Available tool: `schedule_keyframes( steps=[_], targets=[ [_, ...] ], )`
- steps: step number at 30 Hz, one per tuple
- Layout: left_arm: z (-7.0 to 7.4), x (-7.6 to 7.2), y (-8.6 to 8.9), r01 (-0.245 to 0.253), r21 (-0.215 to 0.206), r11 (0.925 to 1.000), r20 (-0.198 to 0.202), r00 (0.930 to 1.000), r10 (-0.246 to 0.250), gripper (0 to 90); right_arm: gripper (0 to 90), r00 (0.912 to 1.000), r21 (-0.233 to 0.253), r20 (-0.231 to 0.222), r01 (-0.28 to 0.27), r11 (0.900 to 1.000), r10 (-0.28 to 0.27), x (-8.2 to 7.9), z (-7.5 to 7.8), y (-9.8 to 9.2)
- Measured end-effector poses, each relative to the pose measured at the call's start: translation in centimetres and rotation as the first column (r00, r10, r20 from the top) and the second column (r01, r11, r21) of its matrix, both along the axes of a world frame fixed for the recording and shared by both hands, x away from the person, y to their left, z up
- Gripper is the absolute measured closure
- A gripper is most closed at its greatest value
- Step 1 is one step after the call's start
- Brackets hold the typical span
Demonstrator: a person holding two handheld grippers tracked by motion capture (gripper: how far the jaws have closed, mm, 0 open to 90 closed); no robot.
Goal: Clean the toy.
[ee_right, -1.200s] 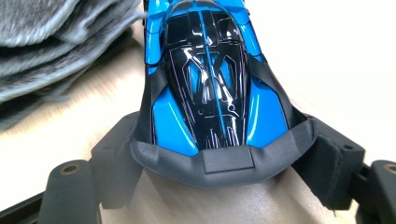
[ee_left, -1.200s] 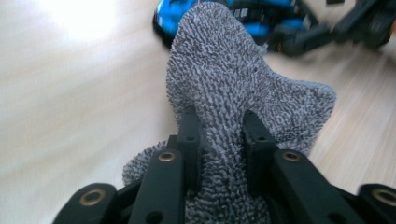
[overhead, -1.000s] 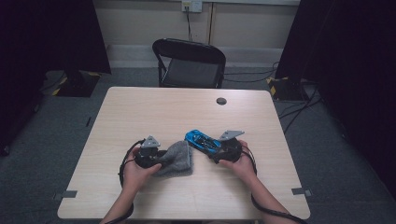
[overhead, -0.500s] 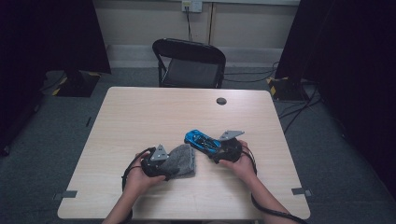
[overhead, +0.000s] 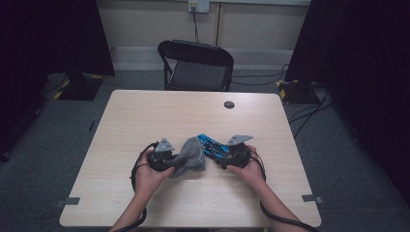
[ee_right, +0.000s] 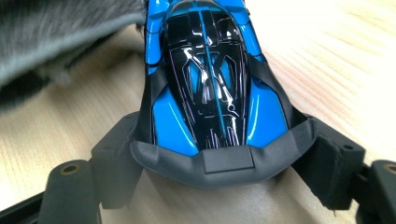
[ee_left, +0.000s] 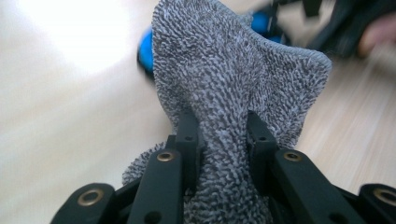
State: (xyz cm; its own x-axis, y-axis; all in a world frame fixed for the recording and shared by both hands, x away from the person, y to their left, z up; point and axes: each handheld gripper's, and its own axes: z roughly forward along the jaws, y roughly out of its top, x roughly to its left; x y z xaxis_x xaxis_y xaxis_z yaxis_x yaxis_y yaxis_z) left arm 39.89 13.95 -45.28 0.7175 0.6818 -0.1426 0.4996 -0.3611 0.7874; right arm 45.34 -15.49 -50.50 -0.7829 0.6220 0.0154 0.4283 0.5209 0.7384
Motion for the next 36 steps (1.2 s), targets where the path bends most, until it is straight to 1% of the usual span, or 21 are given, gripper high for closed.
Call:
schedule_keyframes(
  steps=[3,4,5,6,8,9,10,11,13,14,15,16,18,19,20,23,24,25,26,30,36],
  targets=[
    [1.5,1.2,-1.0,-0.001,-0.048,0.9989,0.025,0.9997,0.002,72.4,23.6,1.0000,0.000,0.000,0.000,1.000,0.000,0.0,0.0,0.0],
    [1.5,1.2,-1.0,-0.001,-0.048,0.9989,0.025,0.9997,0.002,72.4,23.6,1.0000,0.000,0.000,0.000,1.000,0.000,0.0,0.0,0.0],
    [2.2,1.9,-1.9,0.002,-0.056,0.9984,0.043,0.9991,0.000,72.4,23.6,1.0000,0.000,0.000,0.000,1.000,0.000,0.0,0.0,0.0],
    [2.4,2.3,-2.4,0.004,-0.053,0.9986,0.049,0.9988,-0.001,72.4,23.6,1.0000,0.000,0.000,0.000,1.000,0.000,0.0,0.0,0.0],
    [2.5,3.1,-3.6,0.011,-0.057,0.9983,0.046,0.9989,-0.008,72.4,23.6,1.0000,0.000,0.000,0.000,1.000,0.000,0.0,0.0,0.0],
    [2.5,3.1,-3.6,0.011,-0.057,0.9983,0.046,0.9989,-0.008,72.4,23.6,1.0000,0.000,0.000,0.000,1.000,0.000,0.0,0.0,0.0],
    [2.0,3.8,-4.8,0.026,-0.031,0.9992,0.035,0.9991,-0.025,72.3,23.6,1.0000,0.001,0.000,0.000,1.000,0.000,0.0,0.0,0.0],
    [1.6,4.1,-5.4,0.027,-0.015,0.9995,0.028,0.9993,-0.026,72.3,23.6,1.0000,0.001,0.000,0.000,1.000,0.000,0.0,0.0,0.0],
    [1.1,4.3,-6.0,0.033,-0.010,0.9994,0.022,0.9992,-0.032,72.3,23.6,1.0000,0.000,0.000,0.000,1.000,0.000,0.0,0.0,0.0],
    [0.3,4.5,-7.1,0.047,0.008,0.9988,0.003,0.9989,-0.047,72.3,23.6,1.0000,0.000,-0.001,-0.001,1.000,0.001,0.0,0.0,0.0],
    [-0.2,4.6,-7.6,0.054,0.013,0.9984,-0.002,0.9985,-0.054,72.2,23.6,1.0000,0.000,-0.001,-0.002,1.000,0.002,0.0,0.0,0.0],
    [-0.6,4.6,-8.1,0.055,0.006,0.9985,-0.010,0.9984,-0.055,72.2,23.6,1.0000,0.000,-0.001,-0.002,1.000,0.002,0.0,0.0,0.0],
    [-1.2,4.6,-8.8,0.069,0.041,0.9968,-0.010,0.9976,-0.069,72.0,23.6,1.0000,0.000,-0.001,-0.002,1.000,0.002,0.0,0.0,0.0],
    [-1.2,4.6,-8.8,0.069,0.041,0.9968,-0.010,0.9976,-0.069,72.0,23.6,1.0000,0.000,-0.001,-0.002,1.000,0.002,0.0,0.0,0.0],
    [-1.5,4.6,-9.3,0.076,0.061,0.9952,-0.001,0.9971,-0.076,72.0,23.6,1.0000,0.000,0.000,-0.002,1.000,0.002,0.0,0.0,0.0],
    [-1.4,4.7,-9.5,0.077,0.079,0.9939,0.001,0.9970,-0.077,72.1,23.6,1.0000,0.000,-0.001,-0.001,1.000,0.001,0.0,0.0,0.0],
    [-1.3,4.6,-9.5,0.075,0.098,0.9923,0.016,0.9969,-0.077,72.1,23.6,1.0000,0.000,-0.001,-0.002,1.000,0.002,0.0,0.0,0.0],
    [-1.3,4.6,-9.5,0.075,0.098,0.9923,0.016,0.9969,-0.077,72.1,23.6,1.0000,0.000,-0.001,-0.002,1.000,0.002,0.0,0.0,0.0],
    [-1.1,4.7,-9.3,0.059,0.116,0.9915,0.029,0.9976,-0.063,72.1,23.7,1.0000,0.000,0.000,-0.003,1.000,0.003,0.0,0.0,0.0],
    [-1.0,5.1,-8.6,0.030,0.125,0.9916,0.040,0.9986,-0.035,72.1,23.7,1.0000,0.000,-0.001,-0.003,1.000,0.003,0.0,0.0,0.0],
    [-1.0,6.4,-7.7,-0.015,0.135,0.9908,0.028,0.9996,0.011,72.0,23.7,1.0000,0.000,0.000,-0.003,1.000,0.003,0.0,0.0,0.0]
  ],
)
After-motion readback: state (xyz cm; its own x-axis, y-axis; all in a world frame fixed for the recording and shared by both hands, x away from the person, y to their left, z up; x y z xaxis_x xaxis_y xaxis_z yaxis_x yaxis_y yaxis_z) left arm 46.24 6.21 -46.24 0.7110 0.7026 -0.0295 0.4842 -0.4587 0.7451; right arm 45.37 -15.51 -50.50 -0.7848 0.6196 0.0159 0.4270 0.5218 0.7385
